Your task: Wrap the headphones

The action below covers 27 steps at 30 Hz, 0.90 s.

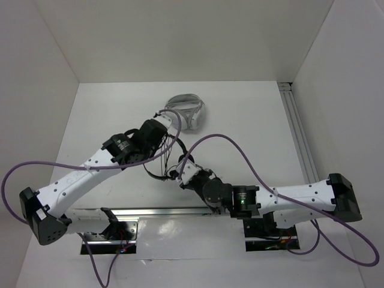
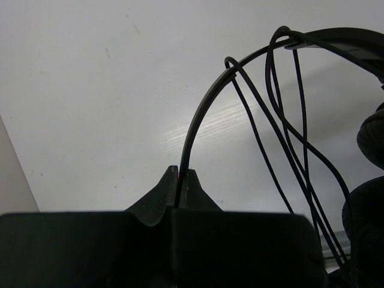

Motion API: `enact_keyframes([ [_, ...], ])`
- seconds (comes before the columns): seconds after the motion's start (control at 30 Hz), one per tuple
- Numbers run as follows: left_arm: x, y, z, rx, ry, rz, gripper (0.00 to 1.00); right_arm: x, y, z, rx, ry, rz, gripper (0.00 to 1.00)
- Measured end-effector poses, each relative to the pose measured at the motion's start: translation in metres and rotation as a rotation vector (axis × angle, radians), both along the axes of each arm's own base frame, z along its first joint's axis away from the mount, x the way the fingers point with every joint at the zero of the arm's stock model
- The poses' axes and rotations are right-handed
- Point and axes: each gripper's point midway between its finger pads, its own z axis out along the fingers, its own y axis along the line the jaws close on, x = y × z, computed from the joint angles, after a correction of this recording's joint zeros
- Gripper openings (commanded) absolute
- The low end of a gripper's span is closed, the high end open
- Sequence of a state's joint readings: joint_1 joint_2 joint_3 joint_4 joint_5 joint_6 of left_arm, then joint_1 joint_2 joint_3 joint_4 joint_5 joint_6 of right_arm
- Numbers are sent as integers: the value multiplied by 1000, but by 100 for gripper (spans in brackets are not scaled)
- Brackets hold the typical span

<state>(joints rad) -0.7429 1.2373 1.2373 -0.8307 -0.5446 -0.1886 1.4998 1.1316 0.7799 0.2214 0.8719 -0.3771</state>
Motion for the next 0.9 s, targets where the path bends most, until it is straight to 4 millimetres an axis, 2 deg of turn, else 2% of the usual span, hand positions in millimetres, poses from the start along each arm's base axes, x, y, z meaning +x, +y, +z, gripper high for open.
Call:
enact_keyframes([
  [0.23, -47, -41, -12, 20, 43, -225, 0, 42, -34, 11, -40, -47, -146, 5],
  [0.4, -74, -58, -5, -29, 41, -344, 0, 58, -49, 22, -21, -62, -189, 5],
  [0.5, -87, -59, 7, -97, 29, -394, 0, 67, -55, 25, -15, -66, -196, 6],
  [0.67, -96, -56, 23, -172, 1, -421, 0, 81, -58, 24, 0, -58, -175, 9],
  [0.9, -108, -58, 17, -172, 60, -474, 0, 98, -55, 19, 29, -32, -140, 9],
])
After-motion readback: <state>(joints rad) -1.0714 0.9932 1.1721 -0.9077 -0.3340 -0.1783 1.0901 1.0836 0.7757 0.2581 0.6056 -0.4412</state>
